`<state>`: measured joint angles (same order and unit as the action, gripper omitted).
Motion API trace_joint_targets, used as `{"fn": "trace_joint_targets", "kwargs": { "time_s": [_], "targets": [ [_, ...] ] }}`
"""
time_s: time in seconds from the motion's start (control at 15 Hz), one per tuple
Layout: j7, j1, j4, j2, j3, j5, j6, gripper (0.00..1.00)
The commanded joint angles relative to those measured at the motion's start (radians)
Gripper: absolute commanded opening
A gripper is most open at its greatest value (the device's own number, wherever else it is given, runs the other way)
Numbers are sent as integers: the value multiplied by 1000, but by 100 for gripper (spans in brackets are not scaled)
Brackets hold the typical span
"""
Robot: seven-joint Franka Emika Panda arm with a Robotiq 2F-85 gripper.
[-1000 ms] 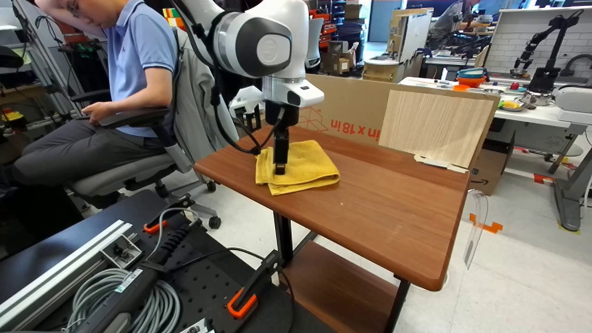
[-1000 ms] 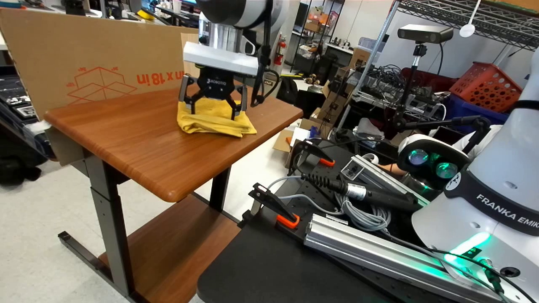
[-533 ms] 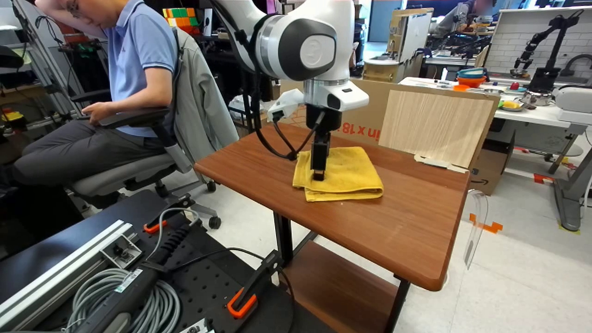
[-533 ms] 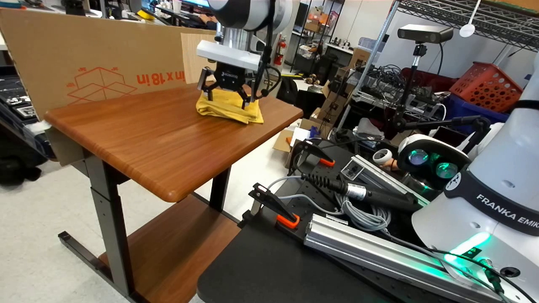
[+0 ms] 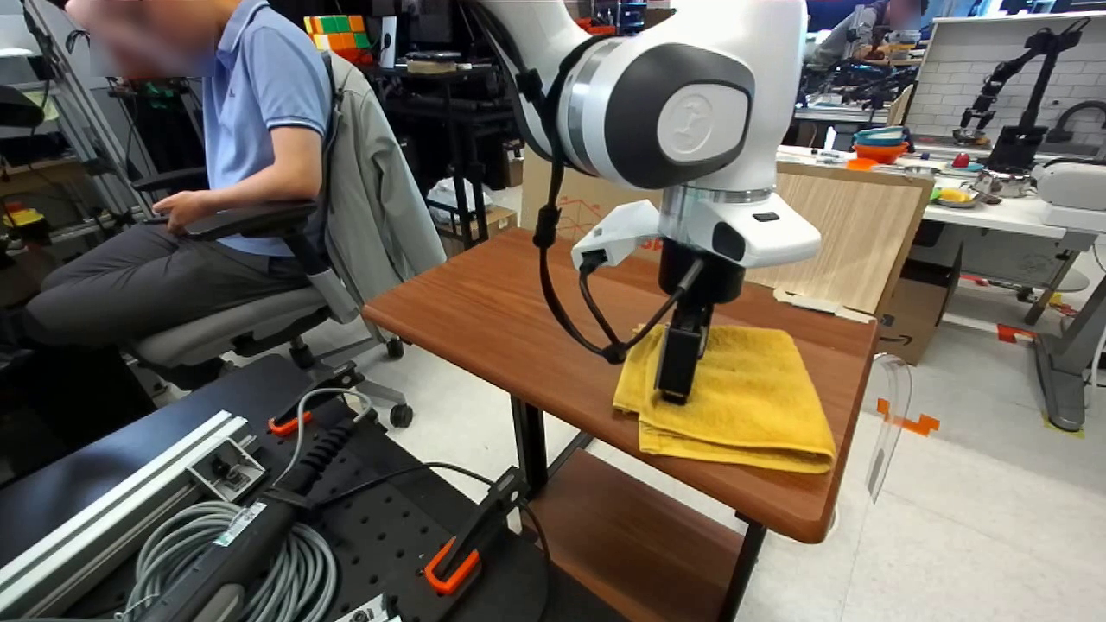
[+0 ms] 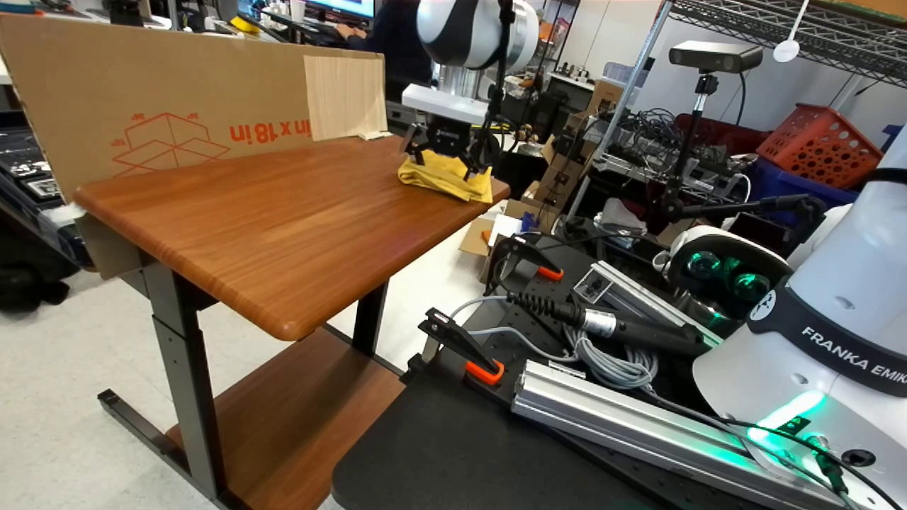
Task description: Use the towel to wipe the table
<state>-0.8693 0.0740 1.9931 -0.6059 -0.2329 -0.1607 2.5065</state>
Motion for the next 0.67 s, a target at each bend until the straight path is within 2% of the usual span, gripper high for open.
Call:
{"fn": "trace_joint_targets", "kwargs": {
  "time_s": [0.0, 0.13, 0.53, 0.6],
  "targets": [
    [13, 25, 32, 11, -6, -14, 2, 100],
    [29, 31, 39, 52, 10, -23, -5, 100],
    [148, 35, 174, 309, 71, -88, 6, 100],
    [94, 20, 83, 192, 42, -52, -1, 100]
  ]
}}
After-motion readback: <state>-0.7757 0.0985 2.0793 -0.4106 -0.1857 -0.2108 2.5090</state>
